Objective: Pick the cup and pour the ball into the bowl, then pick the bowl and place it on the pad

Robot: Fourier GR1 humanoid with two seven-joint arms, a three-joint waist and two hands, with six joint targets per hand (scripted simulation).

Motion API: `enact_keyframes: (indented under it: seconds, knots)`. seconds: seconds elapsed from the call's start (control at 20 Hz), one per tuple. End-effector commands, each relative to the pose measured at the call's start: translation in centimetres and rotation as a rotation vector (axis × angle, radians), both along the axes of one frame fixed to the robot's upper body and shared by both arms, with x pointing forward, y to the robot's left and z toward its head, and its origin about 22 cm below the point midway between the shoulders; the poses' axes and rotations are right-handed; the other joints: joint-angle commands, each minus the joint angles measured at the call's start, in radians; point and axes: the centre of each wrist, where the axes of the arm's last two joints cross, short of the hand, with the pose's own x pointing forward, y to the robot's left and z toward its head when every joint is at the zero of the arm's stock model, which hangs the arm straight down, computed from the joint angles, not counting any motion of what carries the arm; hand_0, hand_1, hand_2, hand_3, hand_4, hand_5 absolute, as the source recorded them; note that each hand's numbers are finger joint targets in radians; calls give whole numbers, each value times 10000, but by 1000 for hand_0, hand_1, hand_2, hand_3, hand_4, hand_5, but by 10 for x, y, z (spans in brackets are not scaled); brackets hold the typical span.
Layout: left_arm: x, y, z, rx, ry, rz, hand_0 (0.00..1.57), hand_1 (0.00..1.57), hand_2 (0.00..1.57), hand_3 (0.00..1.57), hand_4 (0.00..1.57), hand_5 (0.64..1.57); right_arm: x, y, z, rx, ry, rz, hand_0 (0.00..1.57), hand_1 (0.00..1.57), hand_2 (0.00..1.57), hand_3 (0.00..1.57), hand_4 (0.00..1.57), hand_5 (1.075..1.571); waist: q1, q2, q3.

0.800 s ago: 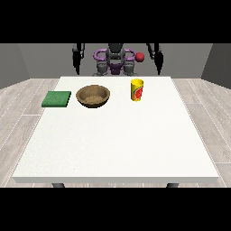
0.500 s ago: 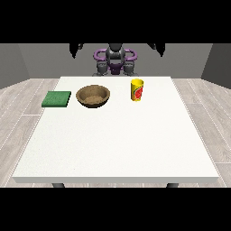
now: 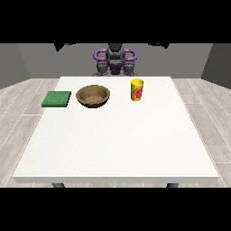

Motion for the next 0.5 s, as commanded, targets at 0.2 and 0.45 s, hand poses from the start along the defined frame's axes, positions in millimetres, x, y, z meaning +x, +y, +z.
enact_keyframes:
  seconds: [0.2,0.45]
  knots:
    - [28,28,-6,92,-1513,405,0,0,0,0,0,1536,12,1,5,104,-1214,465,0,0,0,0,0,1570,-246,1571,10]
    - [39,10,-38,-38,-2030,615,0,0,0,0,0,1524,18,23,-5,218,-1821,711,0,0,0,0,0,1570,-500,2359,8]
